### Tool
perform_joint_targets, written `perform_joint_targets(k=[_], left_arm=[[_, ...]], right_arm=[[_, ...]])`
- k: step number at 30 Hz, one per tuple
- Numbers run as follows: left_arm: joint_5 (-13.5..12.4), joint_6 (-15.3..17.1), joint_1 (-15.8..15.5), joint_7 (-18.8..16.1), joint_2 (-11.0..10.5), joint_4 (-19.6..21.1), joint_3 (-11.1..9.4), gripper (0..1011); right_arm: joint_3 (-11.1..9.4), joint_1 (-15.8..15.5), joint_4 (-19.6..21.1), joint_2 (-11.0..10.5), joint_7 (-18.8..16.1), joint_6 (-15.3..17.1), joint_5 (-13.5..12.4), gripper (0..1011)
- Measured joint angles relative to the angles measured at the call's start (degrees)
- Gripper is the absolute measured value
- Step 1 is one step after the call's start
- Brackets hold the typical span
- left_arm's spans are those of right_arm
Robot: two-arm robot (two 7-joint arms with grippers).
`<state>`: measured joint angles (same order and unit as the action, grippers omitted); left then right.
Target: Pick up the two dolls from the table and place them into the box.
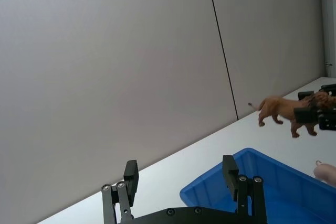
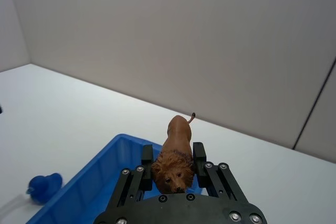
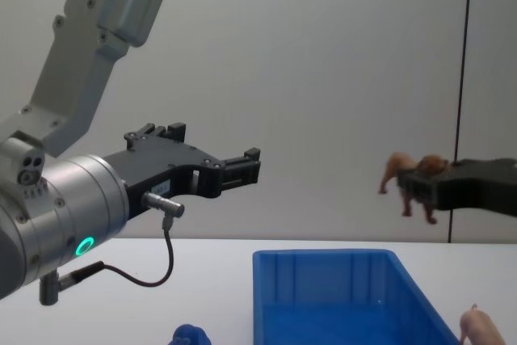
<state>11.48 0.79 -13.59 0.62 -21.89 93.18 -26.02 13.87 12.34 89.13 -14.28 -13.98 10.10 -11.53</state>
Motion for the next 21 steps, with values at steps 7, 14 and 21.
perform_joint_targets(k=[7, 14, 21], left_arm=[[0.0, 0.0, 0.0, 0.0, 0.0, 0.0, 0.0, 1001], [0.0, 0.0, 0.0, 0.0, 0.0, 0.0, 0.0, 1001], [0.0, 0.0, 0.0, 0.0, 0.0, 0.0, 0.0, 1001]], right_arm=[[1.35, 1.19, -1.75, 1.5, -2.54, 2.8, 0.2, 436], [2.52, 1.99, -4.64, 2.71, -4.37, 4.92, 0.33, 534], [3.23, 2.28, -6.62, 3.29, -5.29, 5.61, 0.46, 755]])
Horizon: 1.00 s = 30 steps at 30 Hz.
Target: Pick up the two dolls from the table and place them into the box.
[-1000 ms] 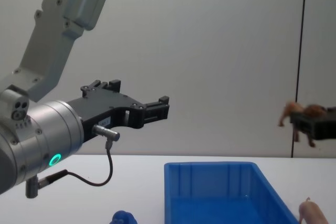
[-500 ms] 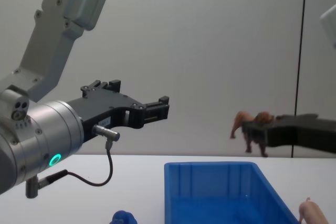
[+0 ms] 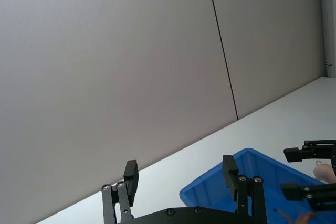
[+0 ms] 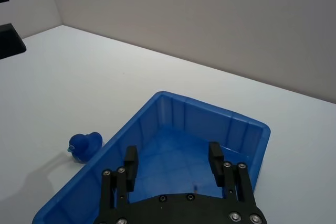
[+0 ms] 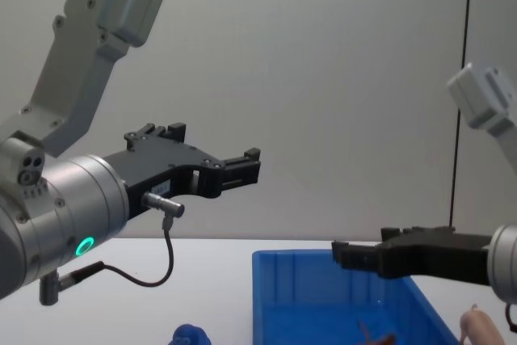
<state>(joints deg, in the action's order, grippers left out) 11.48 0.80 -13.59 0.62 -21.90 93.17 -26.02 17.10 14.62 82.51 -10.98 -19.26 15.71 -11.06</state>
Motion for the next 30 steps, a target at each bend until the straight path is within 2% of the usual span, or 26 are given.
perform_joint_targets(k=[1, 3, 4, 5, 8, 30], left_arm=[[0.0, 0.0, 0.0, 0.0, 0.0, 0.0, 0.0, 1002], [0.0, 0.0, 0.0, 0.0, 0.0, 0.0, 0.0, 1001], [0.0, 0.0, 0.0, 0.0, 0.0, 0.0, 0.0, 1002], [0.0, 0.0, 0.0, 0.0, 0.0, 0.0, 0.0, 1002], [0.0, 0.0, 0.0, 0.0, 0.0, 0.0, 0.0, 1002], [0.0, 0.0, 0.0, 0.0, 0.0, 0.0, 0.0, 1001]], right_arm=[[0.0, 0.0, 0.0, 0.0, 0.0, 0.0, 0.0, 811], [0.02, 0.0, -0.22, 0.02, 0.01, 0.01, -0.11, 844], [0.01, -0.02, -0.3, 0.02, 0.06, 0.01, -0.25, 894], [0.01, -0.02, -0.3, 0.02, 0.06, 0.01, -0.25, 894], [-0.31, -0.43, -0.25, -0.35, 0.6, -0.25, -0.81, 995], [-4.46, -7.03, 5.11, -6.39, 5.03, -1.39, -5.14, 1001]])
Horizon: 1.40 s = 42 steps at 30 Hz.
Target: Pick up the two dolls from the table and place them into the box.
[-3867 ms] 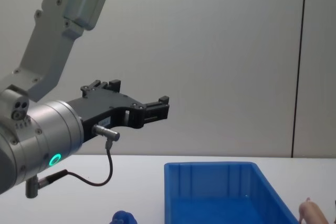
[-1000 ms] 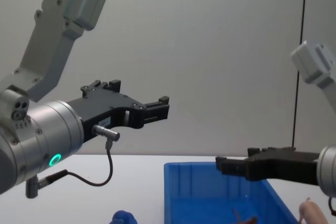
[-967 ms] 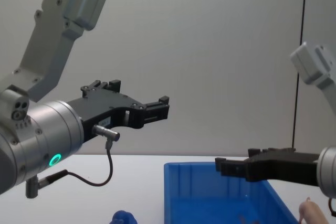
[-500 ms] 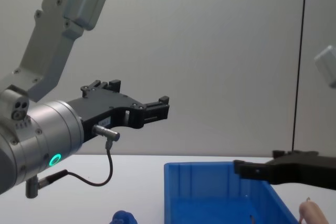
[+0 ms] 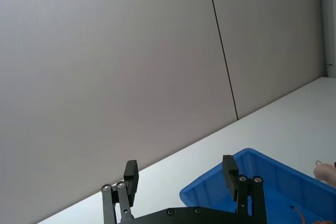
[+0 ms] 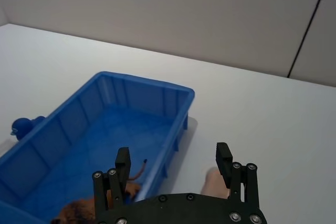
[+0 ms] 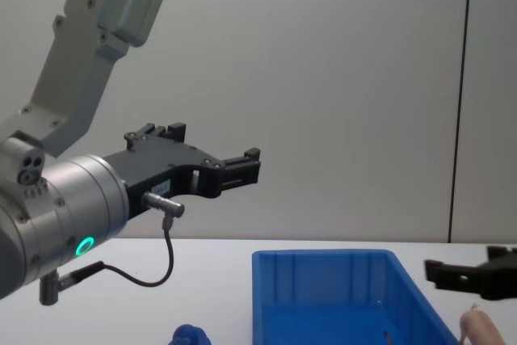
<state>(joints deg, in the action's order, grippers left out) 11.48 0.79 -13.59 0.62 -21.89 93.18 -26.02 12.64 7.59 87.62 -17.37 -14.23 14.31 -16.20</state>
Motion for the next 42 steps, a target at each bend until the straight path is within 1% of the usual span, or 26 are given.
perform_joint_targets(k=[7, 16, 32, 42], left_arm=[[0.0, 0.0, 0.0, 0.0, 0.0, 0.0, 0.0, 1002], [0.0, 0.0, 0.0, 0.0, 0.0, 0.0, 0.0, 1002], [0.0, 0.0, 0.0, 0.0, 0.0, 0.0, 0.0, 1002], [0.0, 0.0, 0.0, 0.0, 0.0, 0.0, 0.0, 1001]], right_arm=[[-0.88, -0.94, -0.27, -1.03, 1.76, 0.84, -0.44, 1001], [-1.04, -0.8, -2.4, -1.16, 2.57, 1.42, 0.05, 1001], [0.44, 1.28, -7.86, 0.57, 1.83, 0.29, 2.76, 1001], [1.26, 2.9, -11.39, 1.95, 2.87, 0.58, 3.93, 1001]])
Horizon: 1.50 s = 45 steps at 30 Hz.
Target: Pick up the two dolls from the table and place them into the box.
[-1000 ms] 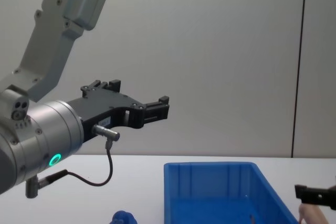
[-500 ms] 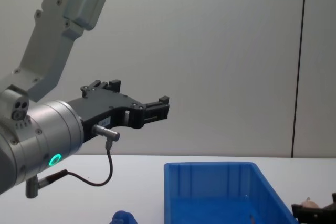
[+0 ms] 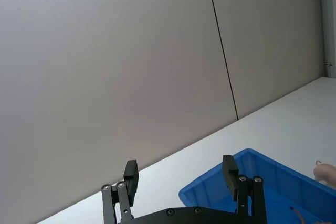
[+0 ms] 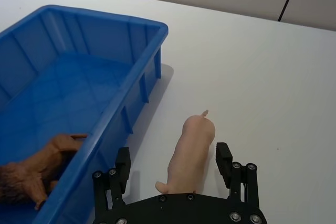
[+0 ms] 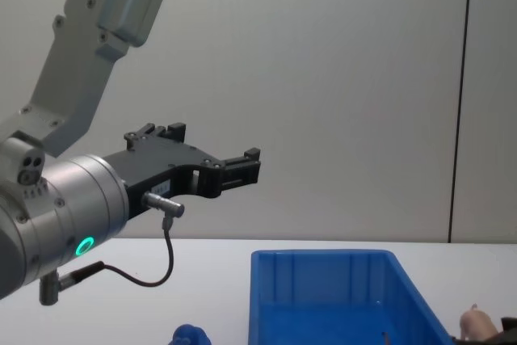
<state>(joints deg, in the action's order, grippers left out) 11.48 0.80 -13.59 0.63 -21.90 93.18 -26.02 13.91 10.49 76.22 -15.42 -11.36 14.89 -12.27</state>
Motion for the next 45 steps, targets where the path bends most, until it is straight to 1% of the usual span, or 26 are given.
perform_joint_targets(k=[4, 10, 11, 12, 13, 14, 16, 19, 20, 21, 22, 23, 25, 26, 27, 34, 38, 45], left_arm=[[0.0, 0.0, 0.0, 0.0, 0.0, 0.0, 0.0, 1001], [0.0, 0.0, 0.0, 0.0, 0.0, 0.0, 0.0, 1002], [0.0, 0.0, 0.0, 0.0, 0.0, 0.0, 0.0, 1001], [0.0, 0.0, 0.0, 0.0, 0.0, 0.0, 0.0, 1002], [0.0, 0.0, 0.0, 0.0, 0.0, 0.0, 0.0, 1001], [0.0, 0.0, 0.0, 0.0, 0.0, 0.0, 0.0, 1001], [0.0, 0.0, 0.0, 0.0, 0.0, 0.0, 0.0, 1002], [0.0, 0.0, 0.0, 0.0, 0.0, 0.0, 0.0, 1001], [0.0, 0.0, 0.0, 0.0, 0.0, 0.0, 0.0, 1001], [0.0, 0.0, 0.0, 0.0, 0.0, 0.0, 0.0, 1002], [0.0, 0.0, 0.0, 0.0, 0.0, 0.0, 0.0, 1002], [0.0, 0.0, 0.0, 0.0, 0.0, 0.0, 0.0, 1002], [0.0, 0.0, 0.0, 0.0, 0.0, 0.0, 0.0, 1001], [0.0, 0.0, 0.0, 0.0, 0.0, 0.0, 0.0, 1001], [0.0, 0.0, 0.0, 0.0, 0.0, 0.0, 0.0, 1002], [0.0, 0.0, 0.0, 0.0, 0.0, 0.0, 0.0, 1002], [0.0, 0.0, 0.0, 0.0, 0.0, 0.0, 0.0, 1001], [0.0, 0.0, 0.0, 0.0, 0.0, 0.0, 0.0, 1001]], right_arm=[[0.18, 0.54, -1.14, 0.41, 0.33, 0.29, 0.26, 1001], [0.36, 1.04, -2.27, 0.81, 0.84, 0.57, 0.63, 879], [0.41, 1.18, -2.52, 0.91, 0.97, 0.6, 0.71, 831], [0.42, 1.22, -2.63, 0.96, 1.05, 0.61, 0.76, 812], [0.45, 1.29, -2.82, 1.03, 1.18, 0.62, 0.84, 760], [0.47, 1.32, -2.9, 1.06, 1.28, 0.62, 0.88, 760], [0.49, 1.37, -3.01, 1.11, 1.41, 0.62, 0.98, 683], [0.54, 1.4, -3.1, 1.2, 1.72, 0.48, 1.15, 623], [0.58, 1.4, -3.11, 1.23, 1.91, 0.31, 1.3, 564], [0.6, 1.4, -3.1, 1.24, 2.03, 0.18, 1.42, 545], [0.62, 1.37, -3.05, 1.25, 2.22, -0.06, 1.57, 486], [0.62, 1.37, -3.05, 1.25, 2.22, -0.06, 1.57, 486], [0.66, 1.23, -2.74, 1.26, 2.57, -0.57, 1.9, 405], [0.67, 1.18, -2.6, 1.25, 2.67, -0.74, 1.99, 405], [0.68, 1.11, -2.39, 1.24, 2.79, -0.92, 2.09, 376], [0.75, 0.4, 0.55, 1.06, 3.93, -3.45, 3.47, 366], [0.77, 0.24, 1.93, 1.0, 4.11, -4.3, 3.94, 366], [0.87, 0.37, 5.83, 1.0, 3.19, -5.75, 4.78, 366]])
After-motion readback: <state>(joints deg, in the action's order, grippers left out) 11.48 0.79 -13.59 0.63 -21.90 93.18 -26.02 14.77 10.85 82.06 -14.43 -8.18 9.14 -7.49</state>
